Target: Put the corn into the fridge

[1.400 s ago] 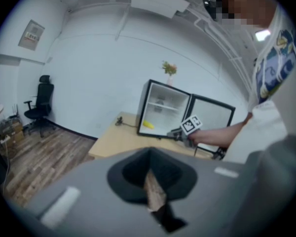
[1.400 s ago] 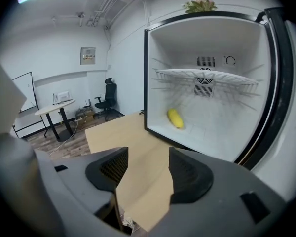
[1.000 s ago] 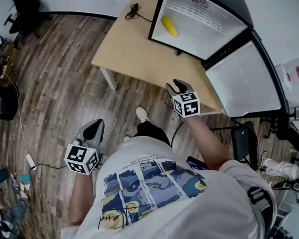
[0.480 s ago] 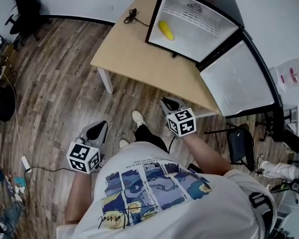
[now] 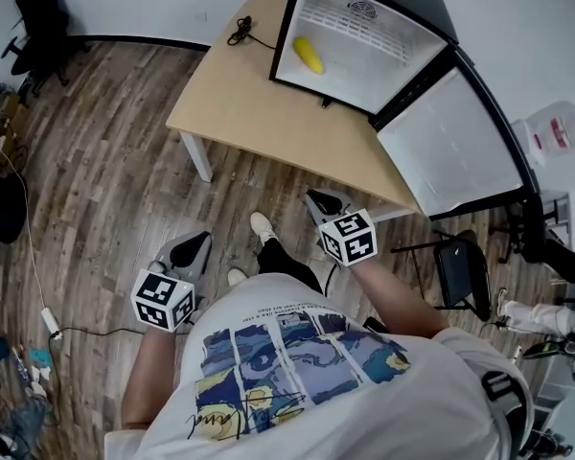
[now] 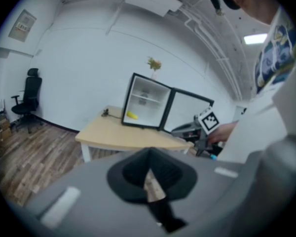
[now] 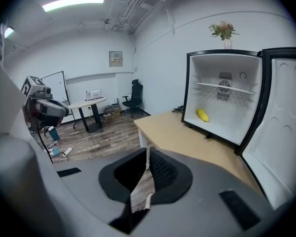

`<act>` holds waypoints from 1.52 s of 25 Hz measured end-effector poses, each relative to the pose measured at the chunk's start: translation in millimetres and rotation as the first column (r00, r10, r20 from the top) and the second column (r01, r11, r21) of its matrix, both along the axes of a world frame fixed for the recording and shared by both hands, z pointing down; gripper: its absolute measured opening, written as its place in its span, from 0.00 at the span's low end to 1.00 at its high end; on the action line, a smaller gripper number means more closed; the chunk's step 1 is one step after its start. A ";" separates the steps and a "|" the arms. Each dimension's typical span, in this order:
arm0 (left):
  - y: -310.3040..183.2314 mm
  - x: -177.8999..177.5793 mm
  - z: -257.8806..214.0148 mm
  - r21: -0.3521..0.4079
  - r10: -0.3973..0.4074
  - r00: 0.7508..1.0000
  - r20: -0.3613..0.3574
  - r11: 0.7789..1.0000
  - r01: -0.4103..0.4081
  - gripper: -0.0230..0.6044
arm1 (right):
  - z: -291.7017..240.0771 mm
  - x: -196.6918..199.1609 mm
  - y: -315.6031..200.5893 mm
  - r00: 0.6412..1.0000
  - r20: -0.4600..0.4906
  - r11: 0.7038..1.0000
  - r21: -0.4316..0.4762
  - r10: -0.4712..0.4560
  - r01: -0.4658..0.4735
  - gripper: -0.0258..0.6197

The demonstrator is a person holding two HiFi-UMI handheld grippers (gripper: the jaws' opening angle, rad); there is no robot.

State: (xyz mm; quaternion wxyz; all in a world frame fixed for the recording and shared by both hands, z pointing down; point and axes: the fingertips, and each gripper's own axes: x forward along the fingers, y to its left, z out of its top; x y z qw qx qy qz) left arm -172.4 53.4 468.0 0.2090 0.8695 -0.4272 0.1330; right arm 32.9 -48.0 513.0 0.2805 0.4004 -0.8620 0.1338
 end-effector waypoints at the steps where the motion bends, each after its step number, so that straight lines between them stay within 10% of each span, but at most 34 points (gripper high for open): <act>1: -0.2 1.4 -0.9 0.002 0.004 1.000 0.000 1.000 -0.004 0.05 | 0.0 0.1 0.4 1.000 0.000 1.000 -0.001 -0.001 0.001 0.08; 38: 14.4 0.6 11.4 -0.028 -0.027 1.000 -0.014 0.999 0.027 0.05 | -7.6 -23.2 12.1 0.994 -0.036 0.994 0.035 -0.104 0.105 0.06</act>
